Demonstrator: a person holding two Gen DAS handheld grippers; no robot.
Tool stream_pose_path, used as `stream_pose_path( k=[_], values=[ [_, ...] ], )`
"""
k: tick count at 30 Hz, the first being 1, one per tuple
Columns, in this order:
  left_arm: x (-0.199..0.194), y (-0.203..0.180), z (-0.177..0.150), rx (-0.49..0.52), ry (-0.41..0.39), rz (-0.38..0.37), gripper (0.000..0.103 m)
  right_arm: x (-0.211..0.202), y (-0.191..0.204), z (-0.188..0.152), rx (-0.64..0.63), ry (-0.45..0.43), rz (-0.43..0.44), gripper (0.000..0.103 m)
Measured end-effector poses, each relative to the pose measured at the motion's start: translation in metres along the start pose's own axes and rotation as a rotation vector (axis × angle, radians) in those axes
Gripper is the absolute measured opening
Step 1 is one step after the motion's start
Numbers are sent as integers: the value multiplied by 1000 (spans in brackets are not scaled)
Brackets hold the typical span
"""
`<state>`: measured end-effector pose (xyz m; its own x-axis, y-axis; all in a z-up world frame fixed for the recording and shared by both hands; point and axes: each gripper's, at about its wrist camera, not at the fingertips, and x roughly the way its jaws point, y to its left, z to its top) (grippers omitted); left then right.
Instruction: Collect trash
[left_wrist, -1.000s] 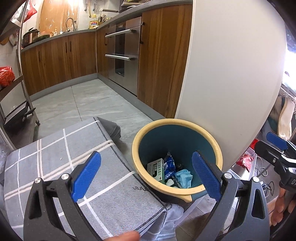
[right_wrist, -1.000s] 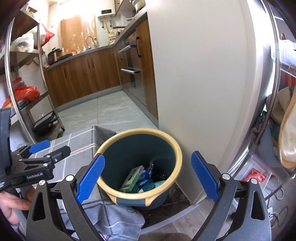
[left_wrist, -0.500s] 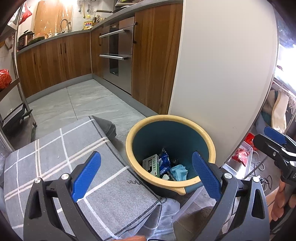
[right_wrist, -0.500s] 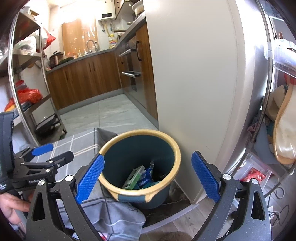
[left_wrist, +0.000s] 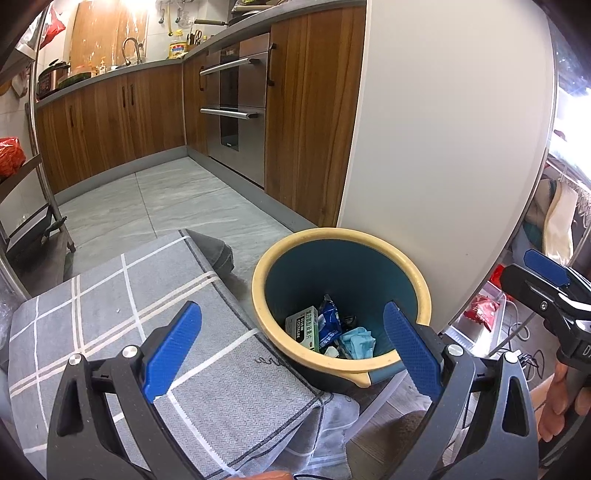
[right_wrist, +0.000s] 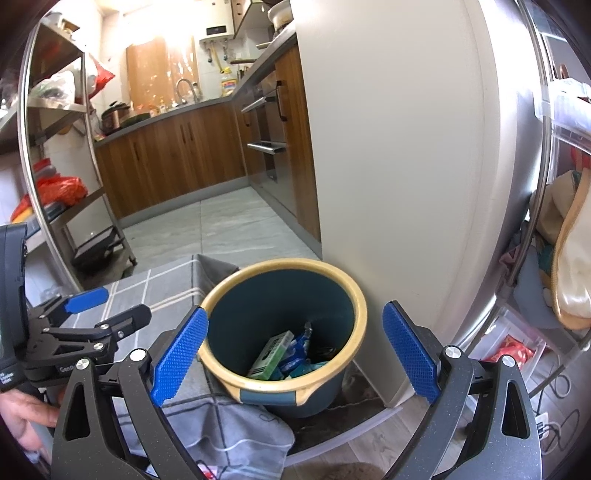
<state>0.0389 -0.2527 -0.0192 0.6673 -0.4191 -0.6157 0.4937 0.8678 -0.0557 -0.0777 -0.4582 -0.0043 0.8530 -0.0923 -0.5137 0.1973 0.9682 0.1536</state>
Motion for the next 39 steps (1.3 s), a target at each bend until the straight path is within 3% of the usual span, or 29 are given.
stream_pose_path(
  k=[39],
  values=[
    [0,-6,0,-2,-2,-16,97,-3,2,1,3,-7,3,96]
  ],
)
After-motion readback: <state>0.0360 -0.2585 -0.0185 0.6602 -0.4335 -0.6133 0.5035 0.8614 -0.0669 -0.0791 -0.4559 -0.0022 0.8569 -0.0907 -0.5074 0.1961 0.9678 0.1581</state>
